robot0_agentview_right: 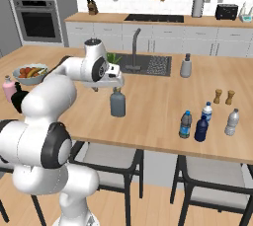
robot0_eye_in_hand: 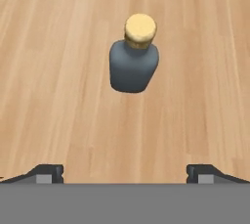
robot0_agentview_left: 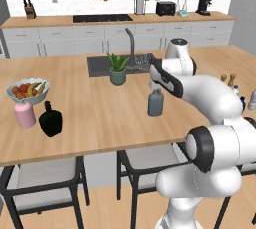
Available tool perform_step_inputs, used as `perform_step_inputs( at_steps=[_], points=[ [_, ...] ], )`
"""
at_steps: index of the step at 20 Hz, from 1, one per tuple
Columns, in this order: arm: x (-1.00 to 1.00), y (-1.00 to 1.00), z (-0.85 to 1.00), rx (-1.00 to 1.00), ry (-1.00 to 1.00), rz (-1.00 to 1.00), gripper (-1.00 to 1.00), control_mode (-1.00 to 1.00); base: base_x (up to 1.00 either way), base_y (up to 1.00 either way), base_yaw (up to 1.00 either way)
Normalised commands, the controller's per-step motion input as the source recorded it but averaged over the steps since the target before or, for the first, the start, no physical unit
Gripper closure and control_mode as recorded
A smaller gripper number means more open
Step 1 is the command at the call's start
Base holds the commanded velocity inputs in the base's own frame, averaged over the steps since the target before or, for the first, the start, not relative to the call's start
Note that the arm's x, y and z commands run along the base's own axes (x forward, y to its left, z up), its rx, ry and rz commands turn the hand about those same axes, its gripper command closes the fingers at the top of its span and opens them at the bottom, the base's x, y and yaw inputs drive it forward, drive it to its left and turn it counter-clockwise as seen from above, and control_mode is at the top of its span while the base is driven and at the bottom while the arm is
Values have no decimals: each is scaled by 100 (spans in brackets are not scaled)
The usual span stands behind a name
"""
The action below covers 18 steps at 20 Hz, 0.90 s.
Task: Move the plastic bottles in the middle to the plastics group, and the glass bottles in the middle to the glass group.
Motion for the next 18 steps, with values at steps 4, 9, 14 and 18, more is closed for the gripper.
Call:
perform_step_inputs(
  at_steps=[4, 9, 14, 18],
  points=[
    [54, 0, 1, 0, 0, 0, -100, -100, 0, 0, 0],
    [65, 0, 0, 0, 2, 0, -100, -100, 0, 0, 0],
    [62, 0, -7, 2, 0, 0, -100, -100, 0, 0, 0],
    [43, 0, -22, 2, 0, 0, -100, -100, 0, 0, 0]
  ],
)
